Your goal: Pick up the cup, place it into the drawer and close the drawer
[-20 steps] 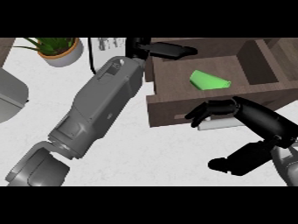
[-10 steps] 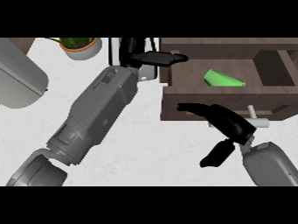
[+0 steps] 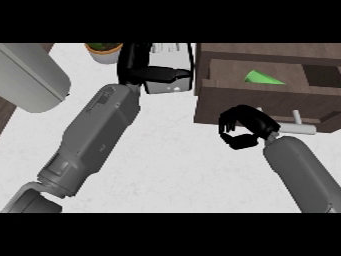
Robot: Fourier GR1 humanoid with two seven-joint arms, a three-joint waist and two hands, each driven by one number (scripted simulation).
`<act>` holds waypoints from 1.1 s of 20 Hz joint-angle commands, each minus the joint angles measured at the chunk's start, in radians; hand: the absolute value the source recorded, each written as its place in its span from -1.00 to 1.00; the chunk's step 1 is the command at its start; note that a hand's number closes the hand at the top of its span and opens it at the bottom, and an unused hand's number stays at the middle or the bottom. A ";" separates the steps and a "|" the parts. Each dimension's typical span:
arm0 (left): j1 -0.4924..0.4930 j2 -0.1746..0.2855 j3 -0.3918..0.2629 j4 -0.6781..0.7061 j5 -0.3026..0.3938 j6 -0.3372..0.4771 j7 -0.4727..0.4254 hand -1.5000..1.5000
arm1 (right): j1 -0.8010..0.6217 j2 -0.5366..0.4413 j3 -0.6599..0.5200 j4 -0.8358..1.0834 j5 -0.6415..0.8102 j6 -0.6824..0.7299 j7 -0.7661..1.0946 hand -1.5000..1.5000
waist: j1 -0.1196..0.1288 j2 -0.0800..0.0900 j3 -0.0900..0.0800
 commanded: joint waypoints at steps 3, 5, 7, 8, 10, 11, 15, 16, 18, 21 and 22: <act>0.073 0.041 -0.013 -0.095 0.007 -0.053 0.039 -1.00 | -0.175 -0.020 -0.123 0.261 -0.019 -0.079 -0.153 1.00 | 0.050 0.006 0.004; 0.105 0.033 -0.014 -0.095 0.006 -0.060 0.016 -1.00 | -0.249 -0.027 -0.181 0.305 -0.055 -0.085 -0.158 1.00 | 0.054 0.014 0.004; 0.127 0.046 -0.019 -0.114 0.006 -0.075 0.022 -1.00 | -0.284 -0.066 -0.221 0.354 -0.071 -0.091 -0.190 1.00 | 0.066 0.018 0.005; 0.122 0.093 -0.009 -0.117 0.013 -0.118 0.040 -1.00 | -0.314 -0.058 -0.232 0.376 -0.064 -0.128 -0.169 1.00 | 0.075 0.024 0.004; 0.132 0.099 -0.022 -0.139 0.005 -0.105 0.061 -1.00 | -0.349 -0.083 -0.258 0.414 -0.074 -0.133 -0.167 1.00 | 0.090 0.021 0.005; 0.135 0.100 -0.012 -0.141 0.011 -0.110 0.047 -1.00 | -0.372 -0.076 -0.274 0.428 -0.085 -0.139 -0.139 1.00 | 0.089 0.026 0.004; 0.171 0.108 -0.028 -0.164 0.011 -0.149 0.053 -1.00 | -0.384 -0.117 -0.303 0.431 -0.111 -0.124 -0.129 1.00 | 0.117 0.032 0.004; 0.146 0.117 -0.015 -0.164 0.021 -0.139 0.078 -1.00 | -0.402 -0.130 -0.307 0.426 -0.119 -0.100 -0.133 1.00 | 0.109 0.031 0.004; 0.168 0.117 -0.028 -0.172 0.013 -0.147 0.076 -1.00 | -0.405 -0.127 -0.322 0.419 -0.137 -0.103 -0.122 1.00 | 0.122 0.031 0.004; 0.189 0.122 -0.035 -0.178 0.011 -0.171 0.067 -1.00 | -0.407 -0.162 -0.328 0.400 -0.151 -0.068 -0.133 1.00 | 0.124 0.034 0.003; 0.179 0.116 -0.033 -0.187 0.014 -0.171 0.068 -1.00 | -0.398 -0.177 -0.327 0.401 -0.154 -0.048 -0.138 1.00 | 0.124 0.037 0.003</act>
